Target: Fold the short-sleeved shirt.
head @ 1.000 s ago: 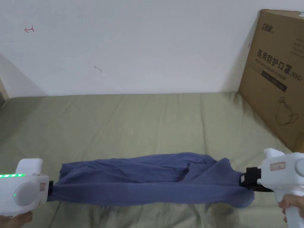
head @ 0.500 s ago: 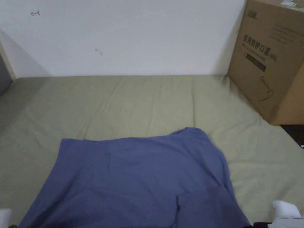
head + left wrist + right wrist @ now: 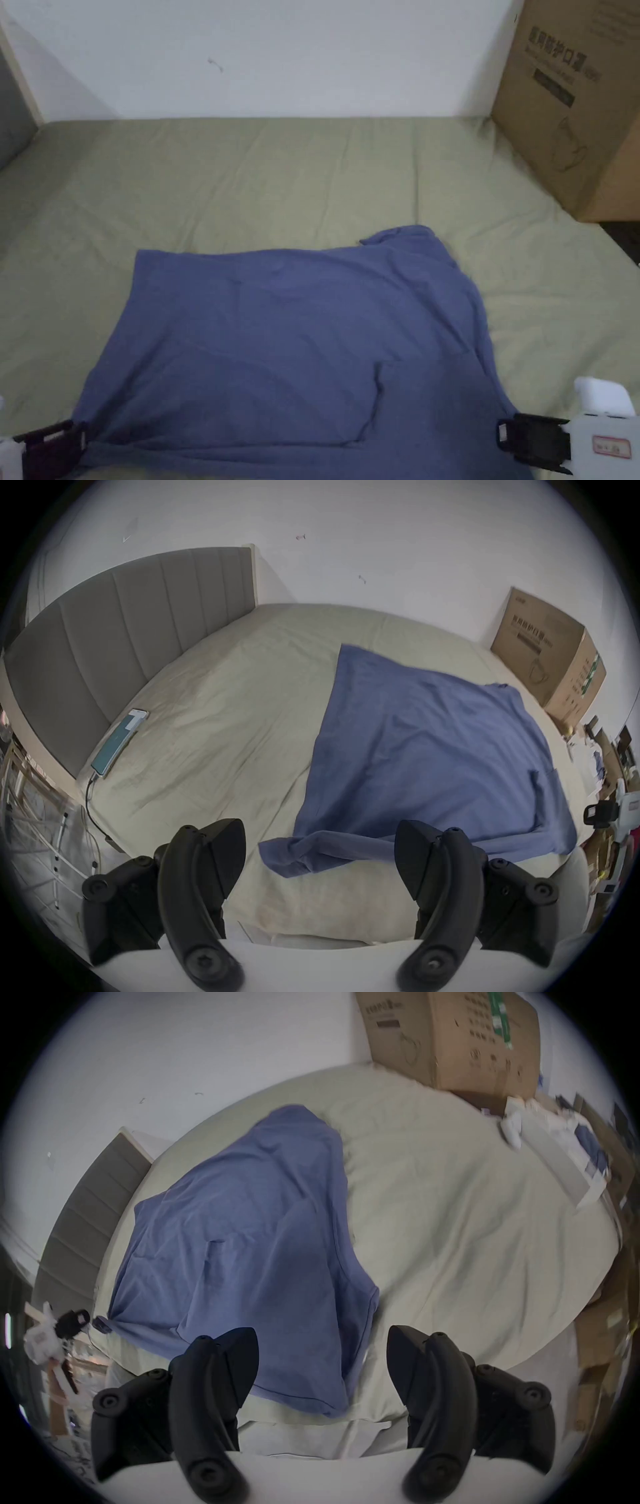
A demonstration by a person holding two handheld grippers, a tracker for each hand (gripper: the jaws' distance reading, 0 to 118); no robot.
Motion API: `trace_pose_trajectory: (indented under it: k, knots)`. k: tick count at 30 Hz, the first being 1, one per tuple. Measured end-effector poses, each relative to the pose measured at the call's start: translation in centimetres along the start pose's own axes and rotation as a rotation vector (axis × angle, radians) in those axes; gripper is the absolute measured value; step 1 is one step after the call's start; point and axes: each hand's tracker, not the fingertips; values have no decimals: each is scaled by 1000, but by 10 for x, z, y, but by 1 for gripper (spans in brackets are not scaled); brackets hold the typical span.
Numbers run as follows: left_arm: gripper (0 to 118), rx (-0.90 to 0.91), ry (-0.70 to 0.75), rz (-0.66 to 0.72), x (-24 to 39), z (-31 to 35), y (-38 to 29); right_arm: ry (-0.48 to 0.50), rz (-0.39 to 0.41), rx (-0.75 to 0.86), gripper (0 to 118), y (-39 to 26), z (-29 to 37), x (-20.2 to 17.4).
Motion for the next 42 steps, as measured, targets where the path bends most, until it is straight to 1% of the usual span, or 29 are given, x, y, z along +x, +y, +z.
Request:
trace_pose_trajectory:
  k: [2, 4, 5, 6, 8, 9, 11, 15, 16, 18, 19, 21, 22, 23, 24, 25, 26, 27, 28, 29, 31, 34, 35, 36, 37, 38, 39, 41, 42]
  knots:
    - [90, 65, -5, 14, 4, 23, -1, -27, 41, 31, 85, -1, 16, -9]
    - [89, 102, -43, 33, 2, 40, 0, 0, 67, 83, 83, -3, 30, -17]
    - [85, 118, -61, 49, 0, 49, -1, 28, 69, 107, 79, -6, 39, -21]
    - [74, 130, -72, 62, 4, 57, -4, 45, 66, 123, 68, -7, 44, -25]
    - [20, 133, -71, 66, 0, 62, -8, 61, 44, 141, 26, -11, 50, -32]
    - [0, 135, -59, 62, -1, 60, -11, 67, 31, 151, 5, -13, 50, -35]
    - [0, 101, 7, 29, -6, 52, -14, 88, 5, 136, 0, -16, 44, -36]
    - [1, 75, -11, 24, -14, 33, -10, 79, 6, 80, 0, -23, 29, -38]
    - [16, 52, -23, 22, -17, 27, -5, 75, 8, 69, 0, -24, 26, -39]
    - [61, 27, -37, 11, -17, 11, -1, 68, 7, 58, 0, -26, 21, -35]
    - [80, 23, -39, 15, -19, 0, 0, 66, 5, 54, 0, -27, 18, -35]
    - [79, -50, -12, 34, -22, -17, 2, 64, -9, 31, 0, -28, 15, -33]
    - [70, -79, -20, 46, -18, -25, 0, 63, -13, 24, 0, -29, 13, -32]
    - [42, -92, -31, 56, -20, -31, -2, 59, -16, 18, 0, -30, 11, -32]
    - [1, -95, -41, 65, -21, -34, -5, 57, -16, 9, 0, -31, 9, -32]
    - [0, -108, -51, 68, -21, -37, -7, 53, -10, -6, 0, -31, 8, -33]
    - [0, -106, -9, 63, -16, -37, -11, 43, -2, -15, 11, -32, 5, -34]
    - [0, -100, -6, 56, -16, -36, -12, 26, 11, -27, 34, -33, 2, -34]
    - [0, -108, -27, 44, -18, -36, -12, -7, 26, -44, 68, -34, -1, -35]
    - [0, -108, -36, 45, -16, -34, -12, -35, 38, -58, 81, -35, -10, -32]
    - [0, -103, -39, 42, -14, -31, -13, -49, 55, -79, 82, -36, -17, -34]
    - [0, -97, -25, 36, -12, -29, -12, -32, 76, -83, 79, -36, -26, -35]
    - [0, -96, -27, 36, -14, -28, -11, -21, 81, -95, 76, -36, -33, -34]
    - [0, -95, -27, 37, -15, -28, -11, -27, 69, -112, 63, -37, -38, -33]
    - [0, -95, -26, 36, -15, -28, -10, -37, 52, -133, 22, -36, -41, -32]
    - [0, -94, -25, 33, -10, -26, -11, -59, 30, -140, 0, -37, -42, -32]
    - [0, -95, -22, 28, -10, -26, -11, -56, -13, -88, 0, -40, -36, -31]
    - [0, -93, -10, 19, -10, -24, -12, 50, -14, -75, 0, -36, -23, -29]
    - [0, -93, -10, 21, -7, -23, -12, 27, -6, -84, 0, -35, -22, -28]
